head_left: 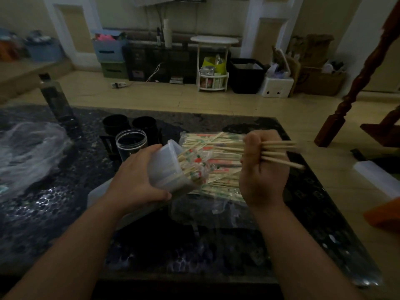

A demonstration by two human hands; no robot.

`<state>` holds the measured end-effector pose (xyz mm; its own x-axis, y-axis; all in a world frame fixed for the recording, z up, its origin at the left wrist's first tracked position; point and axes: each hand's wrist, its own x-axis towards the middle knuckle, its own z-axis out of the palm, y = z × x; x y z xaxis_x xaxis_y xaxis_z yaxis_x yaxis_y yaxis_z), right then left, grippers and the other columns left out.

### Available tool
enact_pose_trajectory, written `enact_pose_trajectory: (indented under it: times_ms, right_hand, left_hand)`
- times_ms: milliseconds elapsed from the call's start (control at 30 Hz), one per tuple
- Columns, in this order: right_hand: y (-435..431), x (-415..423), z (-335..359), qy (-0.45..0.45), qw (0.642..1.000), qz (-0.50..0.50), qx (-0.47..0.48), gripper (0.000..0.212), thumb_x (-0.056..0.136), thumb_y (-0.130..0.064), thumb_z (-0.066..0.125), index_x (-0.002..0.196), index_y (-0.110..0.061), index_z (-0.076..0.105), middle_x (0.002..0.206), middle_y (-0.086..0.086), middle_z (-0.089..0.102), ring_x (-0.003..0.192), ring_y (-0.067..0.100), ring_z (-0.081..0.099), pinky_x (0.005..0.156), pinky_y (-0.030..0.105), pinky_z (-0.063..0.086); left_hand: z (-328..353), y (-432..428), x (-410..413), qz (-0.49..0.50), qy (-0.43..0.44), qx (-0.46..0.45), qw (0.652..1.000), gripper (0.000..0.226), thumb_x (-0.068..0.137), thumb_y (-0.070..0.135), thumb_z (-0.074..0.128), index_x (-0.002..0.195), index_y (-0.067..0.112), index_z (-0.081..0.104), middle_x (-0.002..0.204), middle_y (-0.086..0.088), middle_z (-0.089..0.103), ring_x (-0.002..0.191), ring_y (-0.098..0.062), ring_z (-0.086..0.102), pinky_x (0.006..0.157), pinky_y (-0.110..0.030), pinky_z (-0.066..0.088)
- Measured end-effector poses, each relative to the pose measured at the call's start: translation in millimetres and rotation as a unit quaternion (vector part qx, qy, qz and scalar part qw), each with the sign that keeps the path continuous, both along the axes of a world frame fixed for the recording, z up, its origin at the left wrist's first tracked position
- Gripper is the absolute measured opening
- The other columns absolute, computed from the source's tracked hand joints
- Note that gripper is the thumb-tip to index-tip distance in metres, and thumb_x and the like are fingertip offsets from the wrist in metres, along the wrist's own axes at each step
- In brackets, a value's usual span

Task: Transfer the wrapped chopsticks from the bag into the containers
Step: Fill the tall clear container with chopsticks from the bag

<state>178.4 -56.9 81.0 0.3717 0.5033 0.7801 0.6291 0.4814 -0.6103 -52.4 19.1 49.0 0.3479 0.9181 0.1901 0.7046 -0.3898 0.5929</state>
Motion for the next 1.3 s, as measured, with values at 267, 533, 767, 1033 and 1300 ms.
enact_pose_trajectory:
  times_ms: [267, 533, 767, 1033, 1300]
  right_hand:
    - [-2.7, -17.3, 3.8, 0.266, 0.963, 0.050, -0.005, 0.036, 0.103, -0.027, 0.037, 0.070, -0.019, 0.050, 0.053, -0.007, 0.053, 0.042, 0.008, 0.051, 0.041, 0.018, 0.042]
    - [3.3, -15.3, 0.3, 0.305, 0.940, 0.087, -0.124, 0.037, 0.102, -0.030, 0.048, 0.070, -0.014, 0.057, 0.055, -0.003, 0.055, 0.048, 0.011, 0.052, 0.046, 0.027, 0.043]
    - [11.3, -23.2, -10.7, 0.470, 0.802, 0.238, -0.282, 0.014, 0.090, -0.016, 0.067, 0.100, -0.006, 0.072, 0.080, 0.007, 0.070, 0.053, 0.006, 0.060, 0.043, 0.018, 0.043]
    - [14.0, -23.9, -20.3, 0.386, 0.802, 0.243, -0.386, 0.014, 0.087, -0.018, 0.070, 0.101, -0.020, 0.072, 0.091, 0.008, 0.071, 0.055, 0.007, 0.060, 0.044, 0.021, 0.044]
    - [19.2, -15.4, -23.0, 0.349, 0.851, 0.223, -0.323, 0.021, 0.093, -0.004, 0.060, 0.081, -0.018, 0.069, 0.076, 0.001, 0.068, 0.060, 0.009, 0.061, 0.052, 0.023, 0.048]
  left_hand:
    - [2.2, -2.6, 3.3, -0.003, -0.006, -0.007, 1.000, 0.124, 0.030, 0.062, 0.069, 0.145, 0.034, 0.034, 0.127, 0.018, 0.036, 0.124, -0.015, 0.040, 0.100, -0.036, 0.036]
    - [3.4, -5.0, 5.7, -0.015, -0.011, -0.001, 1.000, 0.124, 0.029, 0.061, 0.068, 0.145, 0.030, 0.037, 0.129, 0.014, 0.040, 0.124, -0.015, 0.042, 0.100, -0.030, 0.034]
    - [2.1, -4.4, 5.9, -0.019, -0.010, -0.008, 1.000, 0.124, 0.030, 0.061, 0.069, 0.145, 0.031, 0.036, 0.129, 0.015, 0.038, 0.121, -0.009, 0.039, 0.101, -0.031, 0.034]
    - [-0.2, -4.2, 7.5, -0.019, 0.002, -0.012, 1.000, 0.123, 0.030, 0.061, 0.069, 0.145, 0.033, 0.036, 0.138, 0.007, 0.043, 0.126, -0.016, 0.041, 0.106, -0.035, 0.035]
    - [0.5, -4.9, 8.0, -0.021, 0.004, -0.020, 1.000, 0.123, 0.031, 0.061, 0.069, 0.146, 0.035, 0.034, 0.139, 0.007, 0.042, 0.126, -0.016, 0.040, 0.104, -0.034, 0.034]
